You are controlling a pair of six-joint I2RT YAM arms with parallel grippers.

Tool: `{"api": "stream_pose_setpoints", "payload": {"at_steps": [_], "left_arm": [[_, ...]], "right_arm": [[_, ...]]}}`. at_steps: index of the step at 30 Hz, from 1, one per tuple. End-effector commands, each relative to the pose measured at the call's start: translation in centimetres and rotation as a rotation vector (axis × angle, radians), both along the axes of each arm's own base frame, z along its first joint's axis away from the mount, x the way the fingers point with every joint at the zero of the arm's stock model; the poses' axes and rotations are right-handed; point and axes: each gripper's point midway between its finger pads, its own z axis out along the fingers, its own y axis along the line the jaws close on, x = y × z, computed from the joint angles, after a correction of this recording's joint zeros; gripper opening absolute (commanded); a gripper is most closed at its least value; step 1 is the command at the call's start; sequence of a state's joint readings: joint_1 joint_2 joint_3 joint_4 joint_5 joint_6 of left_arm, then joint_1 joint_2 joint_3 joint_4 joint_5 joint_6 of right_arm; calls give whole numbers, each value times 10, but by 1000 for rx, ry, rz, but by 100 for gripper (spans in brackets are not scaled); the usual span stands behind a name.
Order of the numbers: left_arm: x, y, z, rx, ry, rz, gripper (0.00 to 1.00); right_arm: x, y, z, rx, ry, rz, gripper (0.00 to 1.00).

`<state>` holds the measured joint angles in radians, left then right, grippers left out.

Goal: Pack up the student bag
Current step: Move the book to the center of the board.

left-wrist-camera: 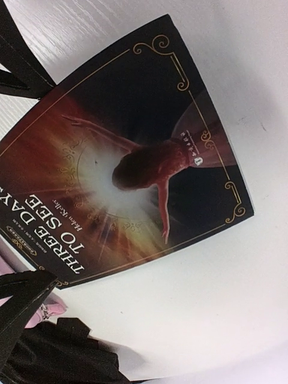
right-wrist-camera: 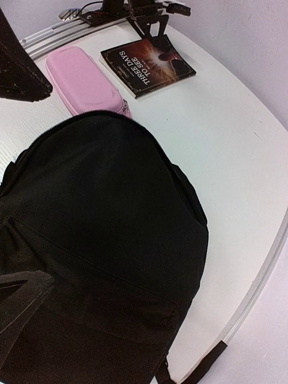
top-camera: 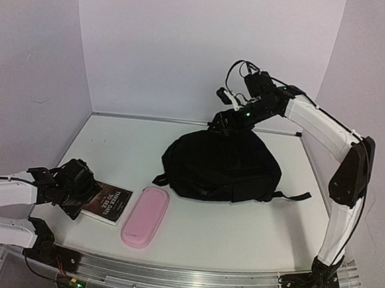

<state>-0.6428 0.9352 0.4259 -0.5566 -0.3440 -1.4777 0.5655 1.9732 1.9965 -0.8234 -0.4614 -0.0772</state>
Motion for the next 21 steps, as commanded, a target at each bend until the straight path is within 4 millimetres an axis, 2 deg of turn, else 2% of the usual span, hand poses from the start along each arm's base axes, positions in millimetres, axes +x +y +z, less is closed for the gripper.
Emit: {"api": "stream_pose_setpoints", "payload": {"at_steps": [1,6,10,13,17,21], "left_arm": [[31,-22,3,-54,-60,-84,100],[67,-41,-17,-137,-59,-146,98],[110,-59,-14,-109,-77,-250,97],[142,-65,-3,-135,-125,-301,97],[157,-62,11,-178,-191,-338,95],[149,-57,17,-176,-205,-341,94]], "right_arm": [[-6,0,19,21,-40,5,98],[-6,0,16,18,-35,7,98],[-10,0,12,16,-22,13,98],[-17,5,7,14,-6,31,98],[-33,20,-2,-1,8,79,98],[-49,47,-12,-6,20,145,98]]}}
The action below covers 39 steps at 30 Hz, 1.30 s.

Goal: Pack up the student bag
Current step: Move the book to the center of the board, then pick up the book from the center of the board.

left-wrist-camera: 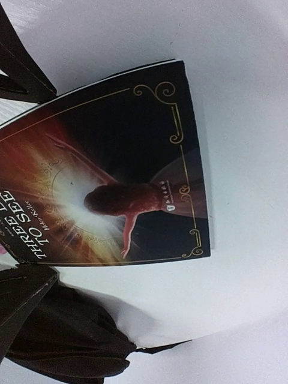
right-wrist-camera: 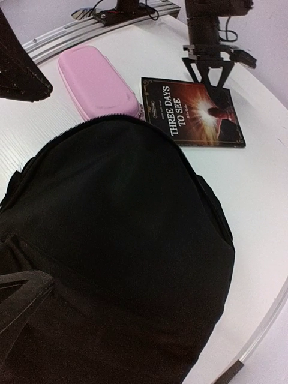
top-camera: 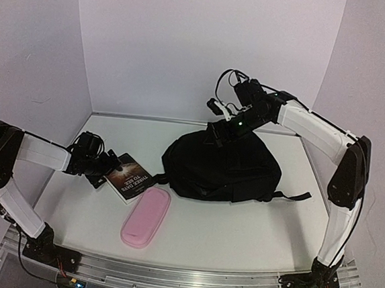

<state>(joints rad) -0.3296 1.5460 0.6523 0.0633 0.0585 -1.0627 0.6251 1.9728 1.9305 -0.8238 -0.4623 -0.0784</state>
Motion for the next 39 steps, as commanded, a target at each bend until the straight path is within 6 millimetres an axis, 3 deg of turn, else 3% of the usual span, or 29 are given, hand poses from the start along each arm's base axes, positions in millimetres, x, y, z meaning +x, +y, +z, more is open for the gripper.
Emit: {"api": "stream_pose_setpoints", "payload": {"at_steps": [1,7,12,17,24,31,39], "left_arm": [[2,-8,25,-38,-88,-70,93],[-15,11,14,-85,-59,4,89],[-20,13,7,-105,-40,10,85],[-21,10,0,-131,-35,2,75],[-9,-2,-9,-170,-40,-39,65],[7,-12,-24,-194,-32,-55,55],[12,-14,-32,-207,-29,-49,52]], "right_arm": [[-26,38,11,36,-25,102,98],[-49,101,-4,78,31,204,96],[-59,151,-25,105,60,265,90],[-59,179,-59,85,64,280,86],[-50,174,-110,-18,80,233,85],[-47,169,-143,-77,93,225,84],[-41,172,-187,-124,115,209,76]]}}
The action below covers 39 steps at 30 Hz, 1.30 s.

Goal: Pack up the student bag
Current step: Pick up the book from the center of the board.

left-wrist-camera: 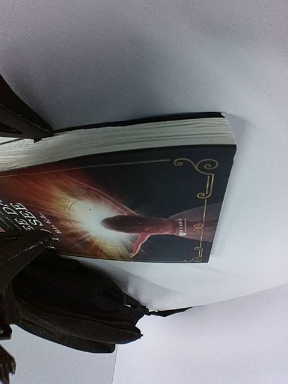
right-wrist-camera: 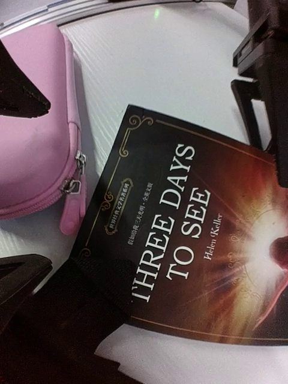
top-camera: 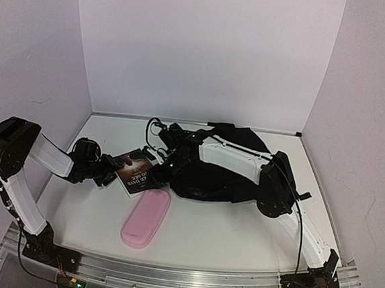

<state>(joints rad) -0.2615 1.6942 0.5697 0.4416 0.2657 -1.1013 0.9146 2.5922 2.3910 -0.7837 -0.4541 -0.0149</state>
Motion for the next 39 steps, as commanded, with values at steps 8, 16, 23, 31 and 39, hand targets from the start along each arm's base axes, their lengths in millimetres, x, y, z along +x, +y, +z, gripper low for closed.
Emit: {"api": "stream_pose_setpoints", "payload": {"at_steps": [8,16,23,31,39], "left_arm": [[6,-15,-12,-85,-21,-45,46],[22,-28,11,-79,-101,-121,26],[28,-23,17,3,-83,-121,2],[31,-18,30,62,-83,-122,0],[23,-11,70,104,-155,-124,0]], "right_arm": [[11,0,-49,-56,10,-24,67],[7,-1,-58,-66,28,-19,63],[9,0,-52,-58,19,-18,61],[13,-4,-16,-28,-22,-19,70],[24,-7,40,49,-66,-41,90]]}}
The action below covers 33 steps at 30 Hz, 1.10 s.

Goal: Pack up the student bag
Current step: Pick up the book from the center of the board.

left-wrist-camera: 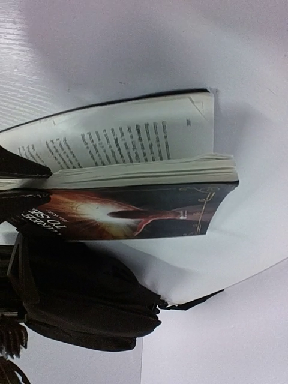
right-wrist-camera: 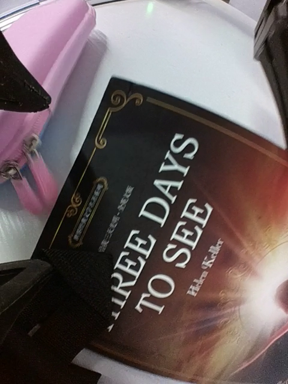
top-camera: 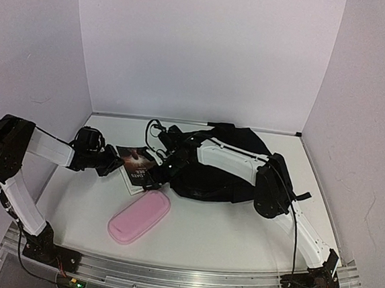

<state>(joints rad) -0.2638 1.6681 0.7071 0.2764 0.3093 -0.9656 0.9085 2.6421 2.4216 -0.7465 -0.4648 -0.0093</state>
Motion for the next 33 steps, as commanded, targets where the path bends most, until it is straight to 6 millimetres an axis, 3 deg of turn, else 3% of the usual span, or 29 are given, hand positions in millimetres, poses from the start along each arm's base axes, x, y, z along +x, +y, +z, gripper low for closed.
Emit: {"api": "stream_pose_setpoints", "payload": {"at_steps": [1,8,15,20,25,33], "left_arm": [[5,3,45,37,-116,-7,0],[3,2,74,20,-174,-16,0],[3,0,89,3,-197,-23,0],[5,-1,95,-13,-191,-13,0],[10,-2,94,-35,-170,4,0],[14,-5,99,-81,-157,23,0]], "right_arm": [[18,-16,58,35,-68,-41,91],[20,-17,75,72,-63,-40,98],[18,-17,78,76,-68,-30,98],[20,-12,92,95,-99,-44,98],[15,4,111,91,-222,-67,97],[-2,34,108,41,-413,-85,93]]}}
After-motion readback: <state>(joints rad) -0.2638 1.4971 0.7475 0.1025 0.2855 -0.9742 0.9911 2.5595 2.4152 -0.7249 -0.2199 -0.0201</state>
